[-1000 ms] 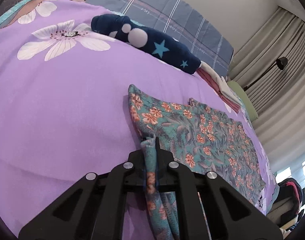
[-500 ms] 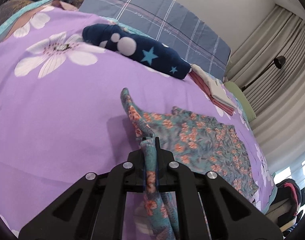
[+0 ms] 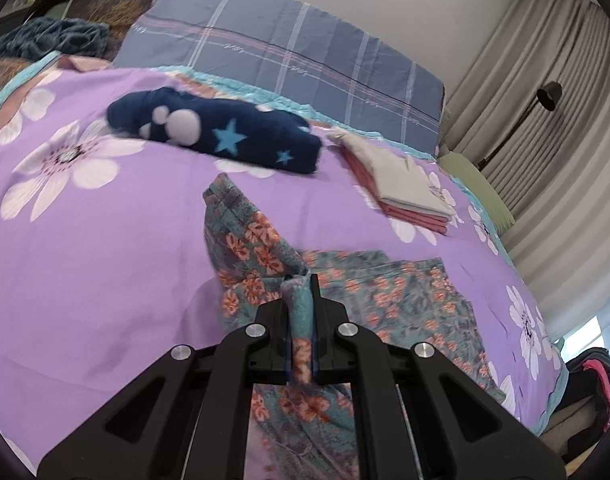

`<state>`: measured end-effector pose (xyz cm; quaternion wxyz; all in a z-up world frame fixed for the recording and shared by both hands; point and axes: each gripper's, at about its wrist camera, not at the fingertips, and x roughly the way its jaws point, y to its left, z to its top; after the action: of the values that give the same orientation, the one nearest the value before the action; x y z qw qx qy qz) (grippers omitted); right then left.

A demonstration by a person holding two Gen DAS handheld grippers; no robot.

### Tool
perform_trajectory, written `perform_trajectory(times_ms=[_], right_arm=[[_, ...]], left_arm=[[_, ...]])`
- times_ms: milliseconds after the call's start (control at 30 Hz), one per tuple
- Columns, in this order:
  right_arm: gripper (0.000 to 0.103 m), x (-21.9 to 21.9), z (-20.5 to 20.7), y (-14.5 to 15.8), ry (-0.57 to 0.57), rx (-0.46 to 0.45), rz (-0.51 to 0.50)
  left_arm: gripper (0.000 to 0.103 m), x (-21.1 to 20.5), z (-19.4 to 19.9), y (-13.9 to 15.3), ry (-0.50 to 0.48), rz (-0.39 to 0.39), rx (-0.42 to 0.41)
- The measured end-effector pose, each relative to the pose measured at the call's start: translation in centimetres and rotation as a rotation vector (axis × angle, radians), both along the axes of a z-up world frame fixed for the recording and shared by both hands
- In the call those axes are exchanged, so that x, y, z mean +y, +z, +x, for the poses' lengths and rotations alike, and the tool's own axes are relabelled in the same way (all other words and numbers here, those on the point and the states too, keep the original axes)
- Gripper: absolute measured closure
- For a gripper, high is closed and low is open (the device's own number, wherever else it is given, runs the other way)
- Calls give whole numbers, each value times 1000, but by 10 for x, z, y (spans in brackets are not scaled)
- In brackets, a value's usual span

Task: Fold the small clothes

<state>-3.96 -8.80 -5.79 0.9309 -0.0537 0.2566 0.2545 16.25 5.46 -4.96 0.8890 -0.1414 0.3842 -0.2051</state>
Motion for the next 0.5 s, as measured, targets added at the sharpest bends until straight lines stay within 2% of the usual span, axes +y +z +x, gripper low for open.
perform_trajectory(times_ms=[267, 500], right_arm=[[98, -72, -6, 5, -105, 13, 117], [98, -143, -9, -6, -227, 52, 214]], left_arm=[[97, -82, 1, 17, -84, 40, -31], [97, -160, 7, 13, -158, 97, -27]])
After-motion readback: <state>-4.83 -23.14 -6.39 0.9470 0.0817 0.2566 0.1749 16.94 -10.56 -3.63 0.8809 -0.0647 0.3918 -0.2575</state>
